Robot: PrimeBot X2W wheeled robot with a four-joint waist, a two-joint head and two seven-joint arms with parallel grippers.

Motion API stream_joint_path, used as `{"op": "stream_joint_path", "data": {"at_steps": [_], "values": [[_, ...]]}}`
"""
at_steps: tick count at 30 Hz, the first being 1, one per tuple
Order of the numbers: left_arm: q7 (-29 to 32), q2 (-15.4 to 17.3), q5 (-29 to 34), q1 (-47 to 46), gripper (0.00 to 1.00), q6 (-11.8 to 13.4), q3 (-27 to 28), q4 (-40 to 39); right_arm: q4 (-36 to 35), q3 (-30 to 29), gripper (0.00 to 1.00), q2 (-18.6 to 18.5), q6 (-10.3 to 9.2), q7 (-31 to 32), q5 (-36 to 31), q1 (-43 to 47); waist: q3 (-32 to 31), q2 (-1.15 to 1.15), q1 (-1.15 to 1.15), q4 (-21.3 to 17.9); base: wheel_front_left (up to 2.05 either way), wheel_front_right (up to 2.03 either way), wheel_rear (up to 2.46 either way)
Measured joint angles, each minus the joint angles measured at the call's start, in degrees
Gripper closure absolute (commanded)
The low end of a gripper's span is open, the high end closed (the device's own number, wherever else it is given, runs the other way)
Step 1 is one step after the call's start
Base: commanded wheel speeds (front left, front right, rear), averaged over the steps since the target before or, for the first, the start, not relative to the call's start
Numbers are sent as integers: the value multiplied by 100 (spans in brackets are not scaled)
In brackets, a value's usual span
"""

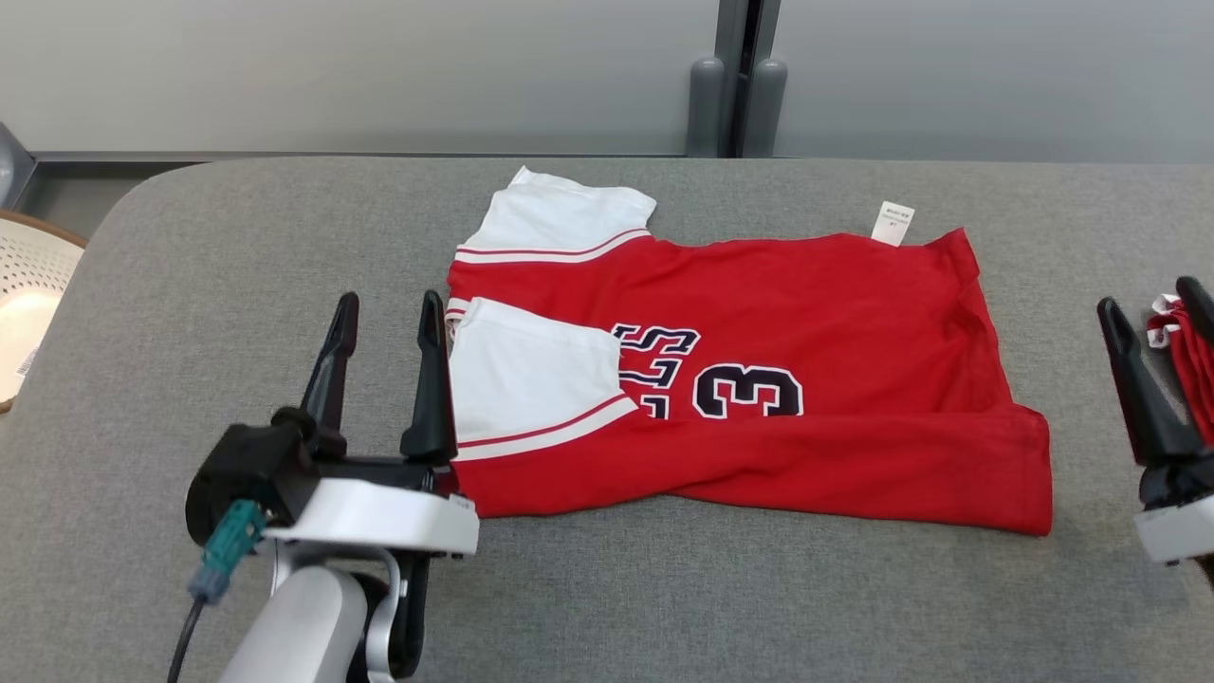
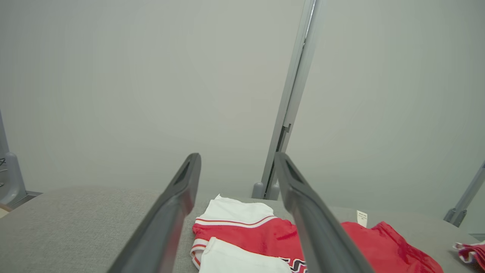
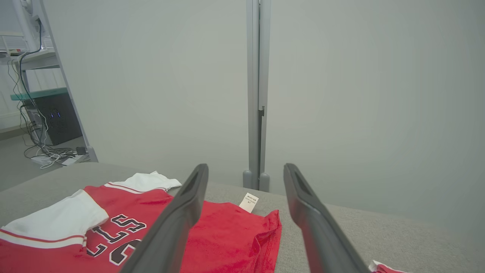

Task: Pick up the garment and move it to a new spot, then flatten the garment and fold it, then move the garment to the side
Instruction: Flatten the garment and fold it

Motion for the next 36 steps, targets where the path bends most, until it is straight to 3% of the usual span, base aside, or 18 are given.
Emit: {"op": "stream_joint_path", "data": {"at_steps": [7,15,21,30,36], "values": [[0,-637,637,1039,0,-338,711,-40,-441,-690,0,750,0,0,-754,925,-110,0,0,-66,0,0,0],[0,-742,1029,1343,0,-546,946,634,-603,-821,0,1047,0,1,-845,1217,-124,0,0,-161,0,0,0],[2,-745,1181,1229,0,-330,970,1512,-638,-764,0,998,0,1,-791,1163,-62,0,0,-263,0,0,0],[1,-754,815,518,0,63,781,3197,-698,-713,0,870,0,0,-602,1042,177,0,0,-535,0,0,0],[-16,-753,681,201,0,207,687,3623,-735,-757,0,795,0,1,-521,1033,290,0,0,-632,0,0,0]]}}
